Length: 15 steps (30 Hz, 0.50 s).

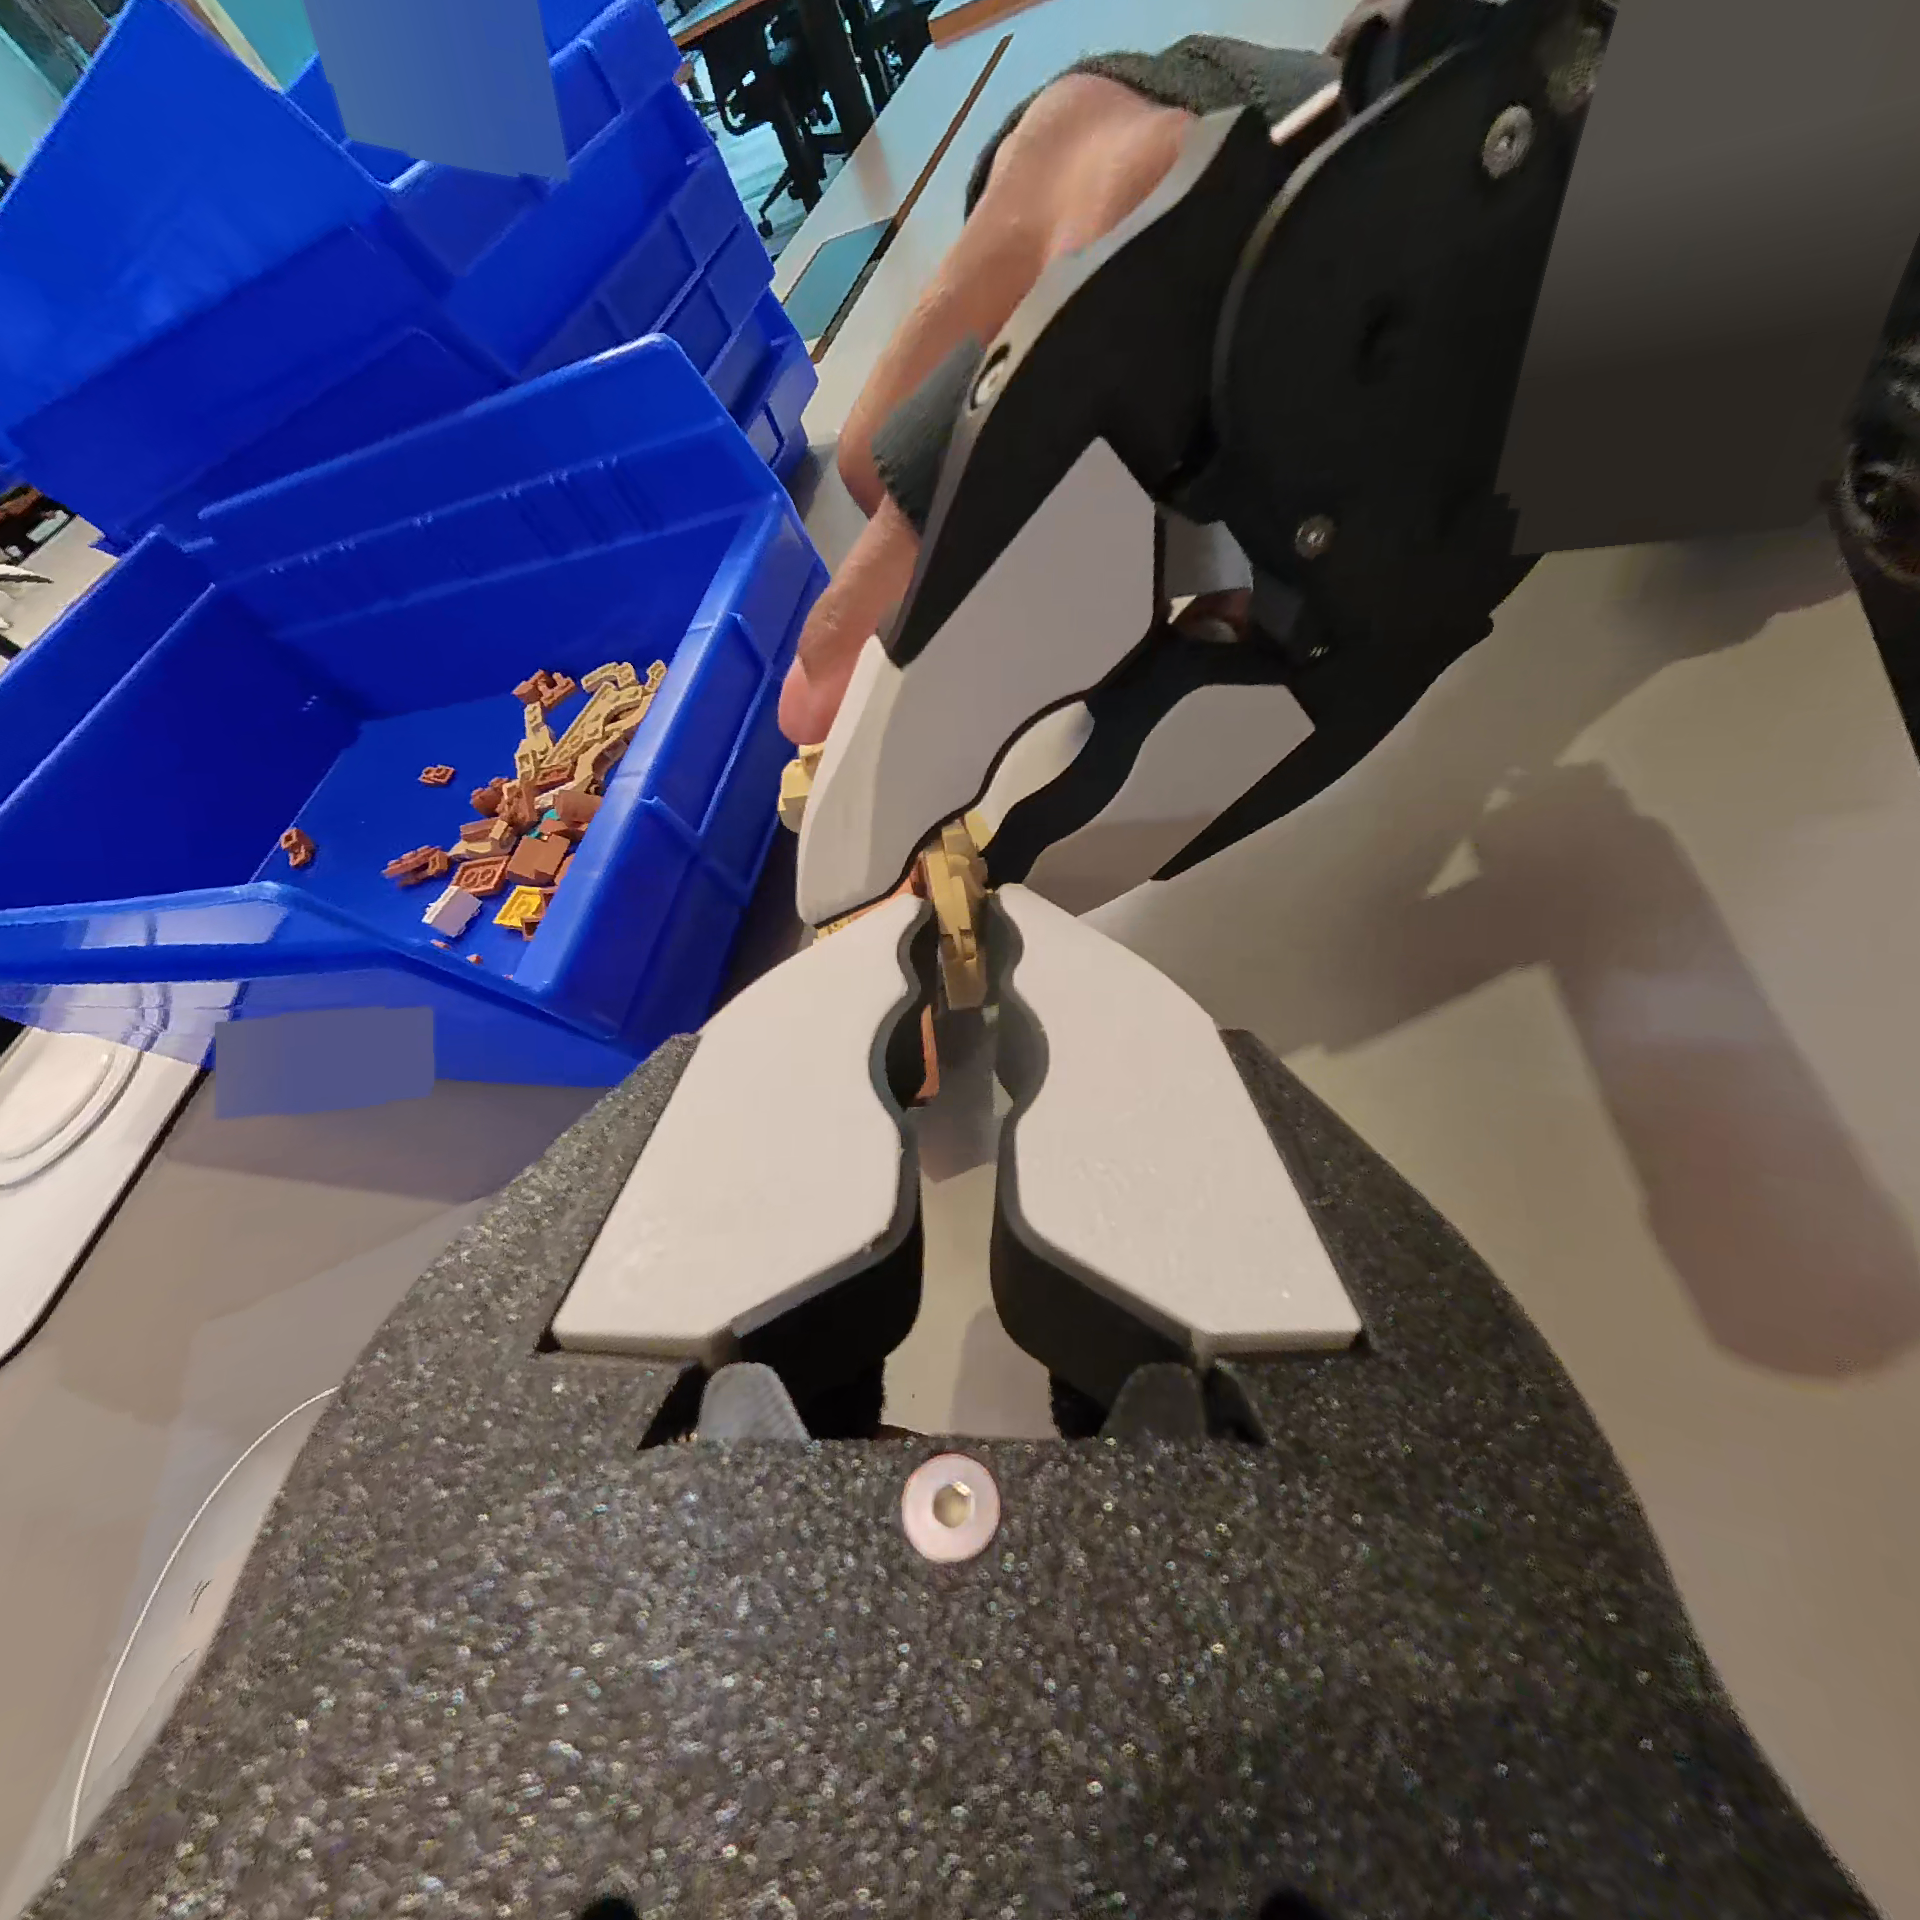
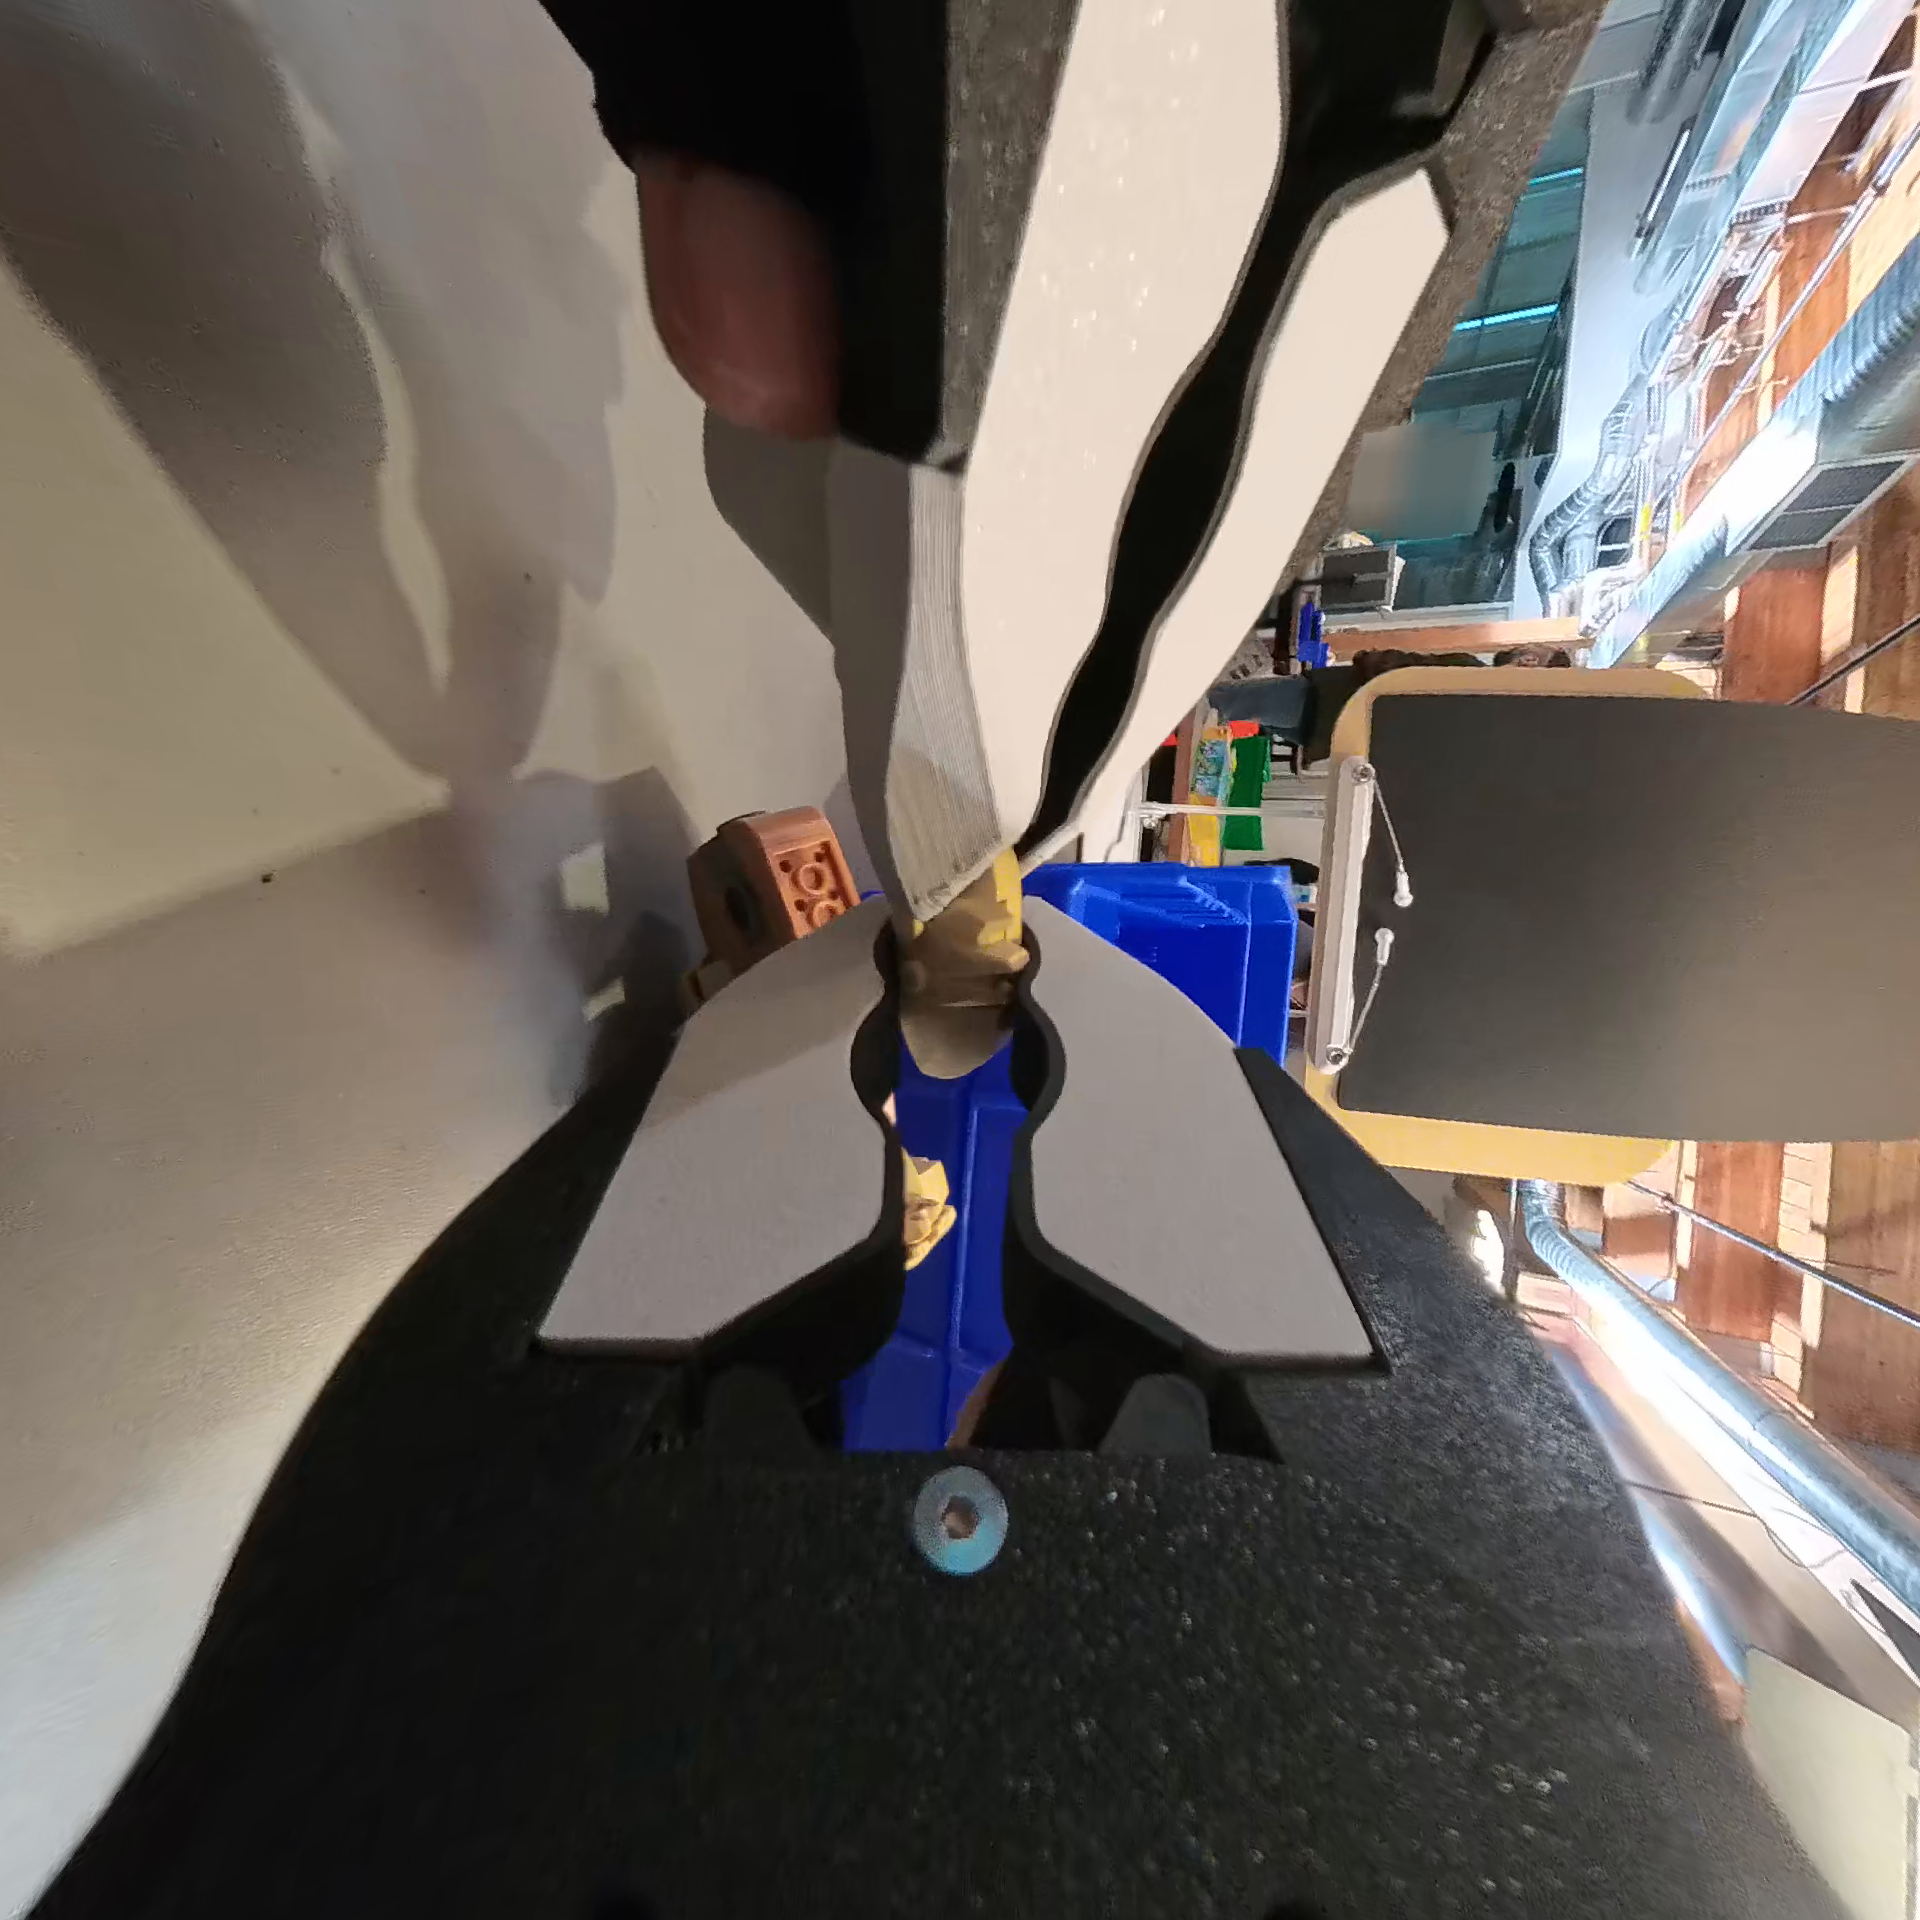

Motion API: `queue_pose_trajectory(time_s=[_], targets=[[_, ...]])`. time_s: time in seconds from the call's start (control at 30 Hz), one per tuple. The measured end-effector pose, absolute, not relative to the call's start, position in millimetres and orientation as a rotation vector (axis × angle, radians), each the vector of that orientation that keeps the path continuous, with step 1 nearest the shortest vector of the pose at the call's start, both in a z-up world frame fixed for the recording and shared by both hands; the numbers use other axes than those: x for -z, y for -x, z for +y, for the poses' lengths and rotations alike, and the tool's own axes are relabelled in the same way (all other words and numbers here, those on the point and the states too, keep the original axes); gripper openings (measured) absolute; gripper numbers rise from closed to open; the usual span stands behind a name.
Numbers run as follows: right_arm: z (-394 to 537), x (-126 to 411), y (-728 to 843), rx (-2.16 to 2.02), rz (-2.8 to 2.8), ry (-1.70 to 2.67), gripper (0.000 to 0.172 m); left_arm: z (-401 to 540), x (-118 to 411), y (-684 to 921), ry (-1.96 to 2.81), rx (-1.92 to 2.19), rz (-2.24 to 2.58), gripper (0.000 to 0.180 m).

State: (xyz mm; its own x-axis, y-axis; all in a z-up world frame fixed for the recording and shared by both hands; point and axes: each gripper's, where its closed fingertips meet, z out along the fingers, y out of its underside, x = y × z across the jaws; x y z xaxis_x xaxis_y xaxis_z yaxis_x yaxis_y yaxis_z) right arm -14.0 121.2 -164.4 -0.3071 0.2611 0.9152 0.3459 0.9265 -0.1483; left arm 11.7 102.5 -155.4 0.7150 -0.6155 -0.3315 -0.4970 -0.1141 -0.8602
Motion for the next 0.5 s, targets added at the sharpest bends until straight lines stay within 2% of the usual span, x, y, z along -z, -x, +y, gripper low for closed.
queue_pose_trajectory(time_s=[0.5], targets=[[130, 146, 19, 0.292, -1.681, 0.302, 0.016, 108, 144, -9, 1.831, 0.769, 0.423, 0.009]])
